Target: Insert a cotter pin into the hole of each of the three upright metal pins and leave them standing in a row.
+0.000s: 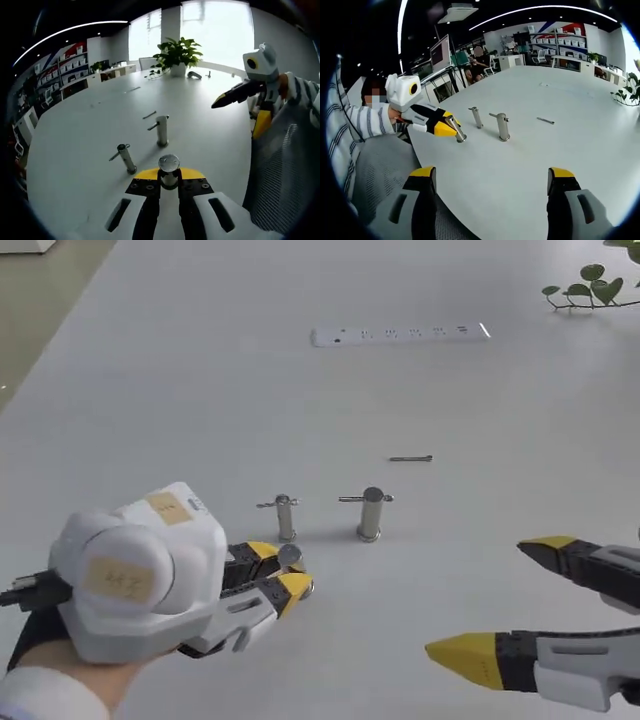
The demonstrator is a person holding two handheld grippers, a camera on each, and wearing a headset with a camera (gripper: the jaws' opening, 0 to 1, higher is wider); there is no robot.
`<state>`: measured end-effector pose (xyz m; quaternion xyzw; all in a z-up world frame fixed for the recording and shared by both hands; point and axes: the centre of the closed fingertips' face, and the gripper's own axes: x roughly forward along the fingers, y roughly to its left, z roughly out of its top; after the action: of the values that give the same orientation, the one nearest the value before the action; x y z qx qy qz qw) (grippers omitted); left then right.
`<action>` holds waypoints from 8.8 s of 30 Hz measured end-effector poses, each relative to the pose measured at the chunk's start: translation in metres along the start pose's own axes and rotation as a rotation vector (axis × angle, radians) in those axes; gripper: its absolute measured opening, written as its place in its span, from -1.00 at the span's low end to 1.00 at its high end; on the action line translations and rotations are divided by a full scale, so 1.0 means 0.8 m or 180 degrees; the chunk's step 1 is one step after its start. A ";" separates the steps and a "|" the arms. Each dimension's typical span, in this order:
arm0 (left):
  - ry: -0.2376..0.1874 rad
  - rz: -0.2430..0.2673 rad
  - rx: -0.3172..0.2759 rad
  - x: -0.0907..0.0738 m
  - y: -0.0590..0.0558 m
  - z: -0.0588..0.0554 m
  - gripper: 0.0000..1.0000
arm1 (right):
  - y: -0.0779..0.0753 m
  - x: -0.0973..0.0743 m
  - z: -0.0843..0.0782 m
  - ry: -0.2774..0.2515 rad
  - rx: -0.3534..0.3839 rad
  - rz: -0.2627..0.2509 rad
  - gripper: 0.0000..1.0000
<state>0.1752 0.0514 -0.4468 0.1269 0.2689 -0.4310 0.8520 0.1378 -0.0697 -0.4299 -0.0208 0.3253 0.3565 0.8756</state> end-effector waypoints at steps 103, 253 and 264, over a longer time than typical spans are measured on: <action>0.0103 -0.0488 -0.0275 -0.068 -0.027 -0.036 0.98 | -0.093 0.040 0.056 0.0558 -0.1018 0.0058 0.28; -0.0714 -0.0237 -0.1290 -0.051 0.026 0.082 -0.07 | -0.025 0.039 0.182 0.0227 -0.2982 -0.0014 -1.00; -0.0771 -0.0302 -0.1366 -0.043 0.037 0.110 -0.38 | 0.017 0.037 0.165 -0.0026 -0.3073 0.0013 -1.00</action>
<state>0.2129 0.0521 -0.3555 -0.1222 0.2558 -0.4156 0.8642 0.2184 -0.0062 -0.3405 -0.4228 0.1193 0.4685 0.7664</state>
